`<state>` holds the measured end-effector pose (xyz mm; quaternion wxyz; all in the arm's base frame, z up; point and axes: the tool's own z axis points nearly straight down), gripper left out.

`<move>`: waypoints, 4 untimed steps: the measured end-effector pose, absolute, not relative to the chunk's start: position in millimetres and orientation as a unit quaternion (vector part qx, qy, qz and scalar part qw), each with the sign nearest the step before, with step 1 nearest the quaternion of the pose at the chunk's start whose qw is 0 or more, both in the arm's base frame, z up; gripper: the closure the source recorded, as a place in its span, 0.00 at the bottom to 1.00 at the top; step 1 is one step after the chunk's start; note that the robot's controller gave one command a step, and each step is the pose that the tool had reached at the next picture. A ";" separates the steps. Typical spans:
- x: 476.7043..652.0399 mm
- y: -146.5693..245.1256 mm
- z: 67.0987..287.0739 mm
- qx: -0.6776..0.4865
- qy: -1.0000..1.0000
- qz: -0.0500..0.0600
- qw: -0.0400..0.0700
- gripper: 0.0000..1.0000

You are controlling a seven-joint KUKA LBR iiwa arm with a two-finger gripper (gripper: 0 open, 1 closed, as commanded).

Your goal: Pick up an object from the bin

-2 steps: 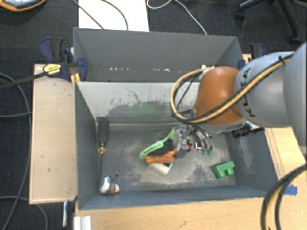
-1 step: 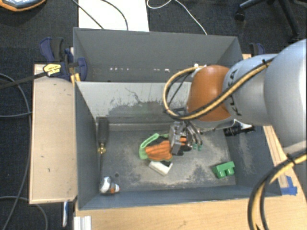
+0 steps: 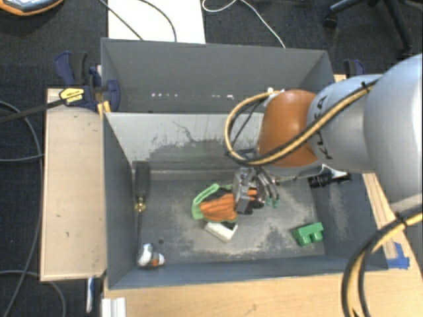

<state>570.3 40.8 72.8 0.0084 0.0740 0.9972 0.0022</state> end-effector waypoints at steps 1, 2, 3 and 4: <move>570.3 40.8 72.7 0.073 0.997 0.002 0.008 1.00; 570.3 40.8 72.7 0.073 0.997 0.002 0.008 1.00; 570.3 40.8 72.7 0.073 0.997 0.002 0.008 1.00; 570.3 40.8 72.7 0.072 0.997 0.002 0.008 1.00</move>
Offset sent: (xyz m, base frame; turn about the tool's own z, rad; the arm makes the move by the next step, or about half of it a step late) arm 0.0000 0.0000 0.0000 0.0000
